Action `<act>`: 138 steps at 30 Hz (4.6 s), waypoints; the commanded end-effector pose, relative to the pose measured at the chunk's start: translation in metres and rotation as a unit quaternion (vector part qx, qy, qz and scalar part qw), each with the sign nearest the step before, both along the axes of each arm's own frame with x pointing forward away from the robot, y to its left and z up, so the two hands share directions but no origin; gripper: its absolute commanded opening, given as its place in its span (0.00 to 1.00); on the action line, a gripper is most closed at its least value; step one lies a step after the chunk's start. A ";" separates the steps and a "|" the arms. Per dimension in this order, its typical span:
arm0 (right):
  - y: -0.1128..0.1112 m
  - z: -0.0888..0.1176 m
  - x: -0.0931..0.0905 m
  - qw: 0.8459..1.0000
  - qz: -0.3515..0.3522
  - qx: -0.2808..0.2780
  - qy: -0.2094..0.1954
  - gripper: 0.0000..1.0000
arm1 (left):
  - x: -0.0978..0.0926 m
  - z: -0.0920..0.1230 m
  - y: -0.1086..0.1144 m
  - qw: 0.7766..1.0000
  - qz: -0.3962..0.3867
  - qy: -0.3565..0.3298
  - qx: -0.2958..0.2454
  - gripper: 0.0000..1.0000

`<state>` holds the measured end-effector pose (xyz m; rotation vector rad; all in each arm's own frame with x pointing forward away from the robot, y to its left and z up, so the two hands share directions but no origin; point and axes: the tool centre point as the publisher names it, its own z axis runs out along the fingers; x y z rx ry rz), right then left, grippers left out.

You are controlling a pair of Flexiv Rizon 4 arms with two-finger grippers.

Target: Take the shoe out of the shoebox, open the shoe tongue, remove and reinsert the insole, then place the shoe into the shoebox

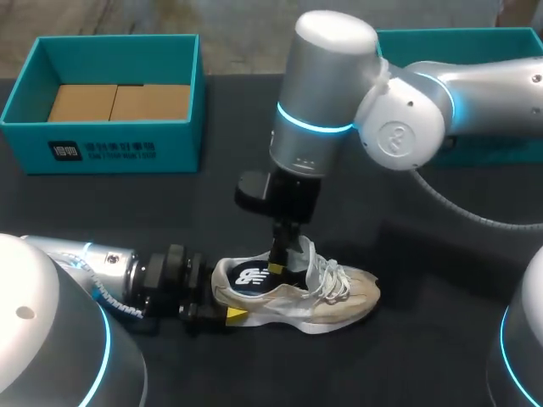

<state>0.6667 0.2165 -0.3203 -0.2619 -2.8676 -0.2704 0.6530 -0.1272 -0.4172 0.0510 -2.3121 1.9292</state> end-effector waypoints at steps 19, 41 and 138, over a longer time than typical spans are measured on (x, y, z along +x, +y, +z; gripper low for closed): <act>0.002 -0.012 0.004 1.000 -0.011 -0.013 0.021 0.03 | 0.001 -0.003 0.001 1.000 0.000 0.000 0.000 0.00; 0.010 -0.005 0.013 0.999 0.004 -0.014 0.031 0.28 | 0.001 -0.003 0.001 1.000 0.000 0.000 0.000 0.00; -0.004 -0.009 -0.011 0.988 0.063 0.124 0.062 0.00 | 0.001 -0.003 0.001 1.000 0.000 0.000 0.000 0.00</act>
